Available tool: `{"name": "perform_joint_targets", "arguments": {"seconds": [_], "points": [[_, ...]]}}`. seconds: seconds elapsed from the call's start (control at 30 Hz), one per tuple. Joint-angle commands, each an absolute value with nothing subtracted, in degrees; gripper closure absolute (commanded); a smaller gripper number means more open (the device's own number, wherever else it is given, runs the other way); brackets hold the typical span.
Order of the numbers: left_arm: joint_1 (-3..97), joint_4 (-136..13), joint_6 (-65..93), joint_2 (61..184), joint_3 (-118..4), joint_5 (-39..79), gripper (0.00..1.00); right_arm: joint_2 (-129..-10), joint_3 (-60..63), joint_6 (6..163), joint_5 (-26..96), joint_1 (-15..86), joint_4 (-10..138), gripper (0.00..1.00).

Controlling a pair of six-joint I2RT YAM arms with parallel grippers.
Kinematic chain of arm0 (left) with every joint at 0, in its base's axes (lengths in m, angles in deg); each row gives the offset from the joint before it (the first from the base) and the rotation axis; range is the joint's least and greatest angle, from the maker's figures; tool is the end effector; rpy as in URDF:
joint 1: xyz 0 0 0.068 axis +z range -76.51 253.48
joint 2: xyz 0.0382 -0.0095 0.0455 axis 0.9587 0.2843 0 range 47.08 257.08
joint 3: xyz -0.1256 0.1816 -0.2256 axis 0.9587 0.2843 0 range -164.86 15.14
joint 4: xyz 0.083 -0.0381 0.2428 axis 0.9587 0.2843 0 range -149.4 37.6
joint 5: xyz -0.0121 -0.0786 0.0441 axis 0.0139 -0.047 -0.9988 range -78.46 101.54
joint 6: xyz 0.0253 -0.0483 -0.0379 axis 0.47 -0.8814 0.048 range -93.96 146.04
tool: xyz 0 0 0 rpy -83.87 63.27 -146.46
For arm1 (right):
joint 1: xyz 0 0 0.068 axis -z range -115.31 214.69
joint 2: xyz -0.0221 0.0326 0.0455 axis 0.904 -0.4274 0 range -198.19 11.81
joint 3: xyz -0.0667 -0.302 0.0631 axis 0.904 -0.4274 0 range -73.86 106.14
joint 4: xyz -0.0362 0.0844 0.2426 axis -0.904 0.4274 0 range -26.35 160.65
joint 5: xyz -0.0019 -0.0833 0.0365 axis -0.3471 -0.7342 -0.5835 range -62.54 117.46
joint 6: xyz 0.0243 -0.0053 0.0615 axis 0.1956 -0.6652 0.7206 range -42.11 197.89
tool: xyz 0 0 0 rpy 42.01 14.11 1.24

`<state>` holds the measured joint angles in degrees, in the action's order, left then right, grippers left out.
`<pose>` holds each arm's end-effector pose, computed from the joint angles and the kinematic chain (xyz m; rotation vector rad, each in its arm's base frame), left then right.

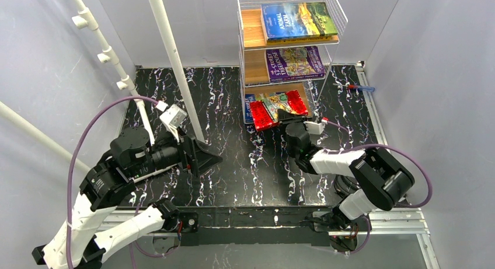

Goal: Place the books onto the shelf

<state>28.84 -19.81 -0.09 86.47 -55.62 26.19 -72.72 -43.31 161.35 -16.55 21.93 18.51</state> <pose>0.0487 -0.0669 0.4688 0.4968 1.7780 -1.1122 0.2396 0.1719 0.2419 1.1317 1.3759 0.9783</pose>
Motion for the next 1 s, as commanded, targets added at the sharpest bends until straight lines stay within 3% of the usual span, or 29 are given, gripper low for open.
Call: {"name": "perform_joint_targets", "arguments": {"seconds": [0.0, 0.47, 0.97], "points": [[28.7, -17.4, 1.5, 85.4, -56.7, 24.4, 0.25, -75.0, -38.0, 162.9, -22.3, 21.9, 10.9, 0.99], [28.7, -15.4, 3.3, 84.1, -56.1, 23.3, 0.23, -91.4, -25.3, 166.1, -25.5, 22.4, 11.6, 0.99], [28.7, -13.6, 3.0, 82.4, -56.4, 23.3, 0.23, -99.3, -21.8, 171.5, -24.7, 24.1, 14.8, 0.99]]}}
